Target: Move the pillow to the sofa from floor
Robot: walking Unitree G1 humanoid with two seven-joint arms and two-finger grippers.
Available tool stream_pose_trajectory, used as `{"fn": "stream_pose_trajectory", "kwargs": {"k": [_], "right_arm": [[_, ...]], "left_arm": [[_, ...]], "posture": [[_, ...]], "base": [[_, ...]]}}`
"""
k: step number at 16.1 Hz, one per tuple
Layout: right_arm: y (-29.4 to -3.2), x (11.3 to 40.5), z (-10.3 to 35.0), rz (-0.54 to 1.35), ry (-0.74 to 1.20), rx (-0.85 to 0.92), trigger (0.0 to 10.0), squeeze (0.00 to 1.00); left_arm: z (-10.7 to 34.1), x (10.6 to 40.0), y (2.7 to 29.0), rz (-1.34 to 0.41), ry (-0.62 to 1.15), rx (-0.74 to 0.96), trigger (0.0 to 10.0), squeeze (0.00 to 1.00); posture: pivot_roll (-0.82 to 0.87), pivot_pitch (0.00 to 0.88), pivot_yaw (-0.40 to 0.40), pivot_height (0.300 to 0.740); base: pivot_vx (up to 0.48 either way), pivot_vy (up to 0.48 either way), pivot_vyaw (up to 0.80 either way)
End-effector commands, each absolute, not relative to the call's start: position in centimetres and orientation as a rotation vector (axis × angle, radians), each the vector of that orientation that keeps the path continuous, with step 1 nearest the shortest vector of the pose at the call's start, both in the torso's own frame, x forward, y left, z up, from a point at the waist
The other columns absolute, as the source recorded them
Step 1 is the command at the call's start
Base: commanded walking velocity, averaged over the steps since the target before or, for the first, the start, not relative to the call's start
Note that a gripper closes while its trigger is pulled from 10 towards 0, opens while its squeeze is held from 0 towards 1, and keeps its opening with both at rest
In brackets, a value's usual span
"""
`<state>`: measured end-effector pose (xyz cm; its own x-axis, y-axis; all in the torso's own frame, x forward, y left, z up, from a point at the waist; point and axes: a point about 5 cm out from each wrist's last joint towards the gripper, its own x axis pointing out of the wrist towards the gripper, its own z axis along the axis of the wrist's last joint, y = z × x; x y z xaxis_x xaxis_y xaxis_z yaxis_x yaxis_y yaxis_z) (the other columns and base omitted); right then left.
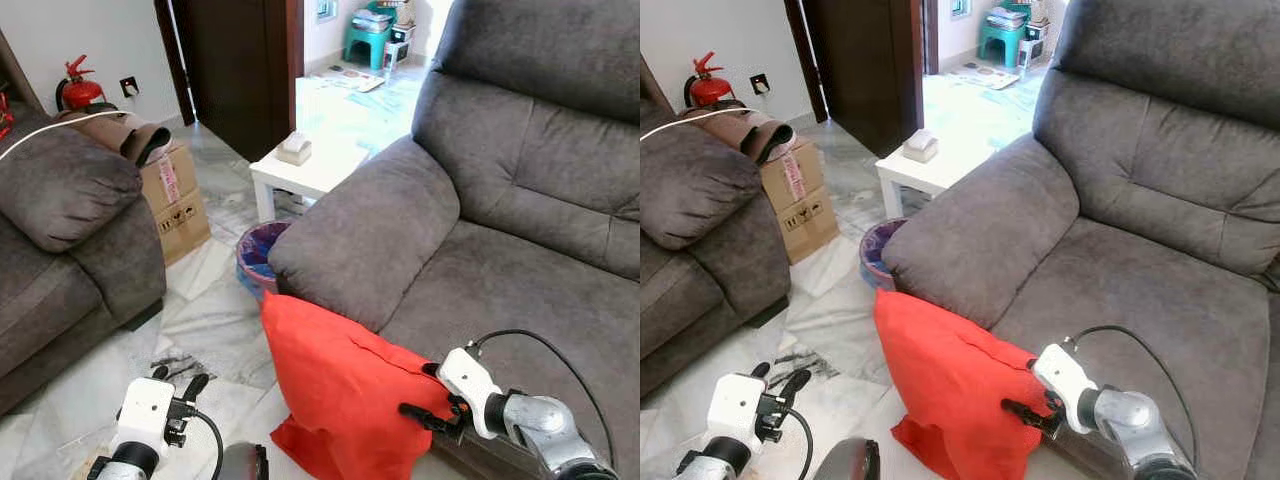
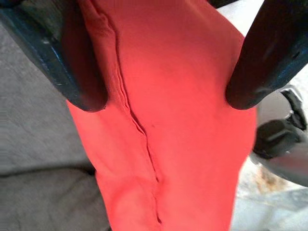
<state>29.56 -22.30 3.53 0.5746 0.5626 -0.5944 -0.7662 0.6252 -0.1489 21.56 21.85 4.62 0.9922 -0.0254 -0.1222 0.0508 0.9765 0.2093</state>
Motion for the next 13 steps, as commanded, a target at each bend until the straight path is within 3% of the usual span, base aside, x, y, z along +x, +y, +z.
{"fn": "stream_pose_trajectory", "kwargs": {"k": [1, 2, 3, 4, 13], "right_arm": [[-22.6, 29.8, 3.5, 0.774, 0.555, -0.457, 10.0, 1.0], [-22.7, 29.8, 3.5, 0.759, 0.559, -0.467, 10.0, 1.0], [-22.6, 29.7, 3.3, 0.767, 0.566, -0.48, 10.0, 0.12], [-22.3, 29.5, 3.1, 0.788, 0.572, -0.462, 10.0, 0.0], [-22.6, 29.5, 2.0, 0.686, 0.647, -0.639, 10.0, 0.0]], "left_arm": [[4.8, 21.4, 21.6, -0.048, 0.116, 0.2, 10.0, 0.0], [4.8, 21.4, 21.6, -0.048, 0.116, 0.2, 10.0, 0.0], [4.9, 21.4, 21.6, -0.047, 0.116, 0.2, 10.0, 0.0], [4.9, 21.4, 21.7, -0.046, 0.116, 0.198, 10.0, 0.0], [4.6, 21.3, 21.1, -0.078, 0.135, 0.18, 10.0, 0.0]], "posture": [[0.23, 0.113, -0.008, 0.604], [0.23, 0.114, -0.008, 0.604], [0.23, 0.114, -0.008, 0.604], [0.24, 0.115, -0.009, 0.604], [0.24, 0.118, -0.012, 0.604]], "base": [[0.0, 0.0, 0.0], [0.0, 0.0, 0.0], [0.0, 0.0, 0.0], [0.0, 0.0, 0.0], [0.0, 0.0, 0.0]]}}
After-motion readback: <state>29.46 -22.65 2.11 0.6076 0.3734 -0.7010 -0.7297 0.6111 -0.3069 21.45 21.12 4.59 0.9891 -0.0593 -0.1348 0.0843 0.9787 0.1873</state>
